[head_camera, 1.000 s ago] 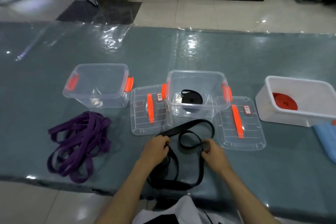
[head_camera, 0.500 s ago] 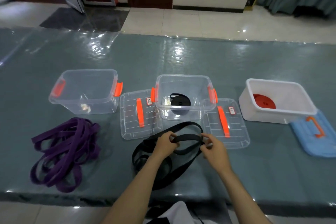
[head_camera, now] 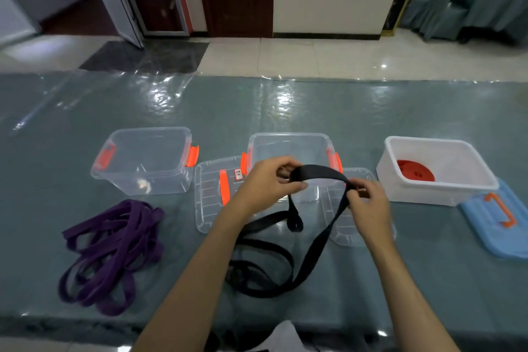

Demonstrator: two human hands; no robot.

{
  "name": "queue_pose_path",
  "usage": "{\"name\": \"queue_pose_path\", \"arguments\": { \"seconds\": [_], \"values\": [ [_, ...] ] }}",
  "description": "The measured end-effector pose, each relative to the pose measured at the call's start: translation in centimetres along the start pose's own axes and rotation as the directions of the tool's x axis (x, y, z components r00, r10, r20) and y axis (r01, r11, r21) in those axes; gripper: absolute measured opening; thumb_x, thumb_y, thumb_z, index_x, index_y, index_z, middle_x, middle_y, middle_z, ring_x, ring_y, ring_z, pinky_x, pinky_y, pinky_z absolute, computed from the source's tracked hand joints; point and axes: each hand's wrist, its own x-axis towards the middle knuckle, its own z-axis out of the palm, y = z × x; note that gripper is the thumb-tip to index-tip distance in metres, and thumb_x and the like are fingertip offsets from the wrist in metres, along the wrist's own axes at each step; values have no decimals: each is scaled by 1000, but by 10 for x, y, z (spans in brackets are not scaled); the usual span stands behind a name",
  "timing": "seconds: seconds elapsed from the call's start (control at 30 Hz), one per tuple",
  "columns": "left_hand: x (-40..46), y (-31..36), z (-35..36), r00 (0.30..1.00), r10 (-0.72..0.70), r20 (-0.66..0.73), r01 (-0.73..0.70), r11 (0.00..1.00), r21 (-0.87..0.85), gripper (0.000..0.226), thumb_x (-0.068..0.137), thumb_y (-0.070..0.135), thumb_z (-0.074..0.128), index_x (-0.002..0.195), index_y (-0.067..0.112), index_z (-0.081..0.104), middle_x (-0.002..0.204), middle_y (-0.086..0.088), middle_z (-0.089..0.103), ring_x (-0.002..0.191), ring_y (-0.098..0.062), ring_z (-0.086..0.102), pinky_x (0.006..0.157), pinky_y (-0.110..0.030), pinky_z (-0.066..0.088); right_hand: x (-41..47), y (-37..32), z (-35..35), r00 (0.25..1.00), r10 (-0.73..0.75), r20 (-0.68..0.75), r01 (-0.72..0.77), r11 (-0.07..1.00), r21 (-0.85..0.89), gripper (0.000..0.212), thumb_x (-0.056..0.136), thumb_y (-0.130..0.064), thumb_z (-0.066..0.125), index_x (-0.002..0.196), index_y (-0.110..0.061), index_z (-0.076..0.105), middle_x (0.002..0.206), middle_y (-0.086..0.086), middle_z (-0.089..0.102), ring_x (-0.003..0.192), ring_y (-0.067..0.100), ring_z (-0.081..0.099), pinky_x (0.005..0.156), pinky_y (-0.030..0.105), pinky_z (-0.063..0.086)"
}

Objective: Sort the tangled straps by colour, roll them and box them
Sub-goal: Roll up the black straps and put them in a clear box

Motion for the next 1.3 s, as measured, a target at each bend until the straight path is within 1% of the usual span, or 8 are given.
{"name": "queue_pose_path", "arguments": {
  "seconds": [0.13, 0.3, 0.5, 0.6, 0.87, 1.03, 1.2, 1.3],
  "values": [
    [12, 28, -18, 985, 87, -148, -88, 996, -2, 28, 81, 26, 90, 105, 26, 75, 96, 11, 77, 89, -2, 71, 78, -14, 55, 17, -43, -6, 998, -43, 39, 37, 990, 136, 21, 82, -32, 57, 97, -39, 70, 99, -7, 78, 93, 2, 72, 85, 28, 58],
    [23, 54, -32, 920, 233, -316, -183, 967, 179, 29, 80, 42, 88, 101, 34, 68, 93, 24, 72, 93, 0, 69, 85, -19, 56, 29, -90, -13, 990, -139, 5, 131, 944, 302, 24, 97, -13, 68, 104, -35, 72, 97, -1, 80, 92, 16, 78, 84, 30, 64],
    [30, 55, -39, 883, 240, -404, -34, 890, 455, 35, 83, 50, 82, 91, 36, 51, 81, 22, 64, 78, -3, 63, 68, -29, 51, 43, -117, -20, 984, -176, 27, 157, 932, 326, 22, 96, -11, 76, 114, -23, 76, 106, 4, 77, 97, 16, 74, 86, 26, 61],
    [29, 43, -39, 909, 169, -382, 21, 895, 446, 36, 85, 46, 84, 88, 34, 50, 80, 18, 63, 74, -9, 63, 62, -32, 49, 43, -111, -20, 981, -170, 94, 137, 949, 285, 29, 87, -14, 85, 112, -27, 77, 103, -6, 77, 88, 0, 72, 80, 12, 56],
    [25, 32, -44, 850, 278, -447, 131, 711, 691, 33, 87, 21, 79, 84, 27, 46, 66, 10, 53, 61, -14, 49, 50, -23, 26, 49, -79, 5, 968, -224, 111, 237, 965, -116, 35, 76, -10, 92, 91, -36, 73, 76, -10, 61, 67, 8, 56, 61, 13, 44],
    [37, 26, -47, 904, 129, -408, 76, 891, 448, 37, 87, 20, 82, 88, 29, 46, 71, 12, 57, 54, -7, 47, 52, -24, 38, 57, -78, 15, 976, -199, 91, 211, 966, -148, 36, 84, -4, 79, 89, -38, 67, 84, -7, 60, 74, 4, 58, 66, 8, 46],
    [43, 22, -48, 992, 3, -129, -4, 1000, -1, 39, 77, 28, 93, 97, 30, 60, 91, 2, 74, 74, -8, 69, 72, -23, 59, 63, -92, 24, 969, -63, 238, 77, 996, -51, 14, 91, -9, 78, 86, -20, 69, 88, 12, 69, 76, 30, 67, 62, 40, 66],
    [49, 18, -44, 990, 2, -143, -12, 998, -70, 41, 75, 39, 94, 101, 32, 63, 99, 3, 78, 83, -17, 74, 79, -32, 63, 65, -101, 27, 947, -51, 319, 31, 997, 65, 13, 91, -12, 81, 97, -17, 70, 90, 7, 71, 76, 17, 72, 67, 41, 67]
  ]
}}
